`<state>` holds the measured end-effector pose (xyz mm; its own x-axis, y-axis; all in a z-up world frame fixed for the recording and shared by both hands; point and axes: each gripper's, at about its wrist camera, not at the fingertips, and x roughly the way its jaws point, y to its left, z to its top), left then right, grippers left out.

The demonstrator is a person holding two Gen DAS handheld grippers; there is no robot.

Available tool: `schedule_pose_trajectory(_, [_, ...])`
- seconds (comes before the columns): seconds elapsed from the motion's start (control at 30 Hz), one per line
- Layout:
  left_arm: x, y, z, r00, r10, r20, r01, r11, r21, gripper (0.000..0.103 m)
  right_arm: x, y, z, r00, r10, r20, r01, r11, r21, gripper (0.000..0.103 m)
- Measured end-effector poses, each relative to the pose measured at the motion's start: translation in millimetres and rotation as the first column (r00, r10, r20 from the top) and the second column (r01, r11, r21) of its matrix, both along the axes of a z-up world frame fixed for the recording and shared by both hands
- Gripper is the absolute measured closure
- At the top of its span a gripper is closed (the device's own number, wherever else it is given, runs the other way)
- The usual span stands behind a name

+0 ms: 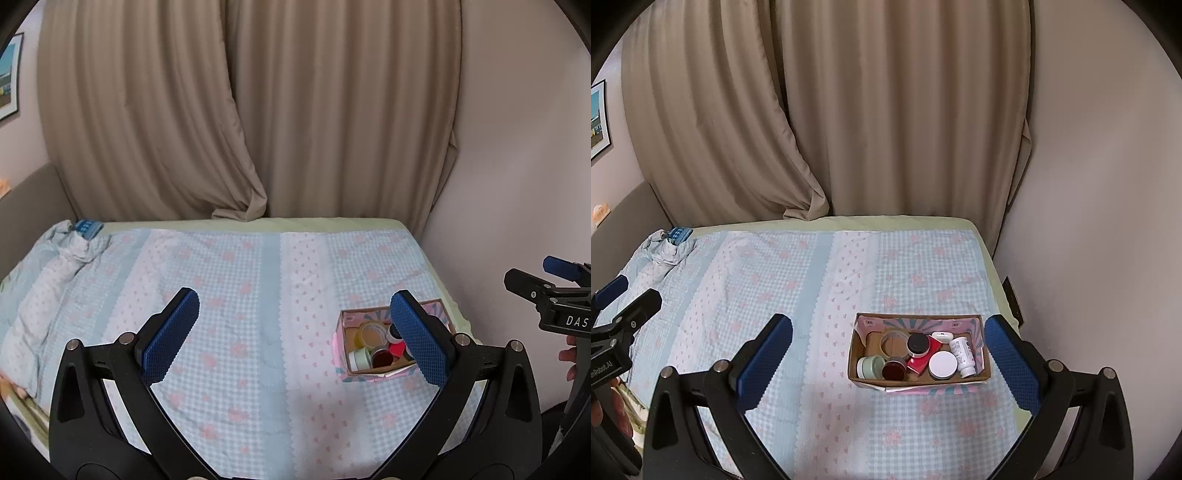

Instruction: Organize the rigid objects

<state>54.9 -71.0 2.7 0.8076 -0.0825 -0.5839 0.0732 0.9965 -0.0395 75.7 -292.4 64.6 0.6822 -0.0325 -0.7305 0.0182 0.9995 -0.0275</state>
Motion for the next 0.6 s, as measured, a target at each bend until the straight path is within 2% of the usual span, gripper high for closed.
schedule_pose_trajectory(0.6, [1.6, 1.7, -4.8, 1.000, 0.023, -0.020, -0.023, 0.999, -0.022, 0.000, 1.3, -0.7, 1.0, 1.000, 0.001, 0.001, -0.001, 1.000, -0.003, 0.000])
